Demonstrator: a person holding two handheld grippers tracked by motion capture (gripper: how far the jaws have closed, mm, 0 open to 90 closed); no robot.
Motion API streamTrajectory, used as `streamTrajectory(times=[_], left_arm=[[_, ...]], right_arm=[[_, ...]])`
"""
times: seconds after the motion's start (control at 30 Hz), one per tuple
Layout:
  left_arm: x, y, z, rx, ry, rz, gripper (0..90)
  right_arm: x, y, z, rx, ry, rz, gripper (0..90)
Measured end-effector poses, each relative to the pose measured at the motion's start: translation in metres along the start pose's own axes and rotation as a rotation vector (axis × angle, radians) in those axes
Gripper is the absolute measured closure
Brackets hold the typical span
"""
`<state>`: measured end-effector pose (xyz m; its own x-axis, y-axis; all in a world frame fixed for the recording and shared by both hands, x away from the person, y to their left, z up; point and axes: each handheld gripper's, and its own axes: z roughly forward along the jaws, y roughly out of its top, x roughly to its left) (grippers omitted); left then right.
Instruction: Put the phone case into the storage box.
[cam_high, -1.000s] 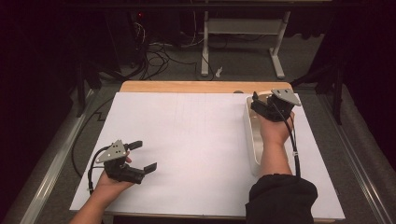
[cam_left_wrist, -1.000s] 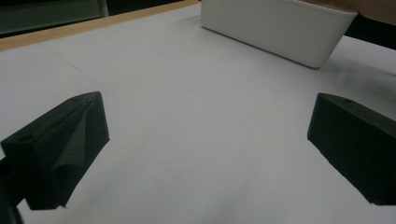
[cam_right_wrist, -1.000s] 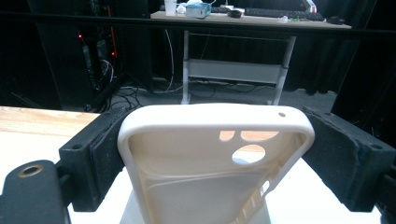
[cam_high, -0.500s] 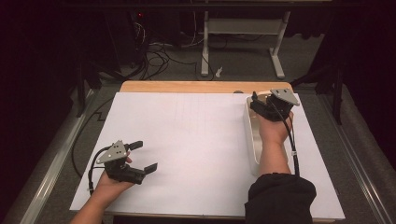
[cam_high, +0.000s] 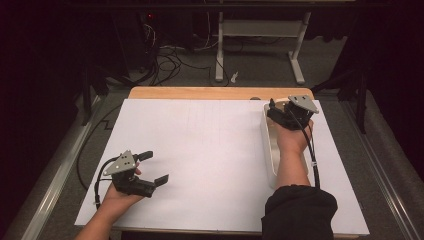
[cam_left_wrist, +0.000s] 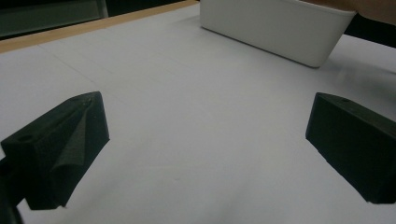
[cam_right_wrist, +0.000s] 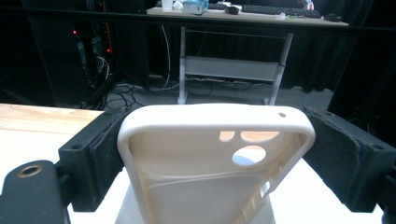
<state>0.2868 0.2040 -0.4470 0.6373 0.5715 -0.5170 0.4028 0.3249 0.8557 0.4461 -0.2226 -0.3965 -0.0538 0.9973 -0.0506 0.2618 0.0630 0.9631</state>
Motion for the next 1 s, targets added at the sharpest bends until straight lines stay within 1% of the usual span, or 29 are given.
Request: streamTrajectory(times=[0.23,0.43,0.6,0.7,0.9,1.0], left_arm=[[0.0000,0.0000,0.0001,0.002,0.000,0.001,0.5],[0.0004,0.0003,-0.0001,0.000,0.001,-0.001,0.5],[0.0004,0.0003,0.0000,0.002,0.001,-0.001,0.5],[-0.0002,0.0003,0.0001,0.002,-0.002,0.000,0.5],[-0.0006,0.0000,0.0002,0.004,-0.002,0.003,0.5],[-0.0002,0.0001,0.0002,0.003,-0.003,0.002,0.5]], right_arm=[[-0.0009,0.0014,0.0015,0.006,0.001,0.001,11.8],[-0.0049,0.0023,0.0020,0.009,-0.005,0.041,11.7],[-0.0067,0.0026,0.0029,0.006,-0.014,0.058,11.5],[-0.0062,0.0031,0.0040,0.005,-0.018,0.057,11.5],[-0.0055,0.0049,0.0066,0.009,-0.030,0.070,11.5],[-0.0040,0.0063,0.0083,0.013,-0.039,0.068,11.4]])
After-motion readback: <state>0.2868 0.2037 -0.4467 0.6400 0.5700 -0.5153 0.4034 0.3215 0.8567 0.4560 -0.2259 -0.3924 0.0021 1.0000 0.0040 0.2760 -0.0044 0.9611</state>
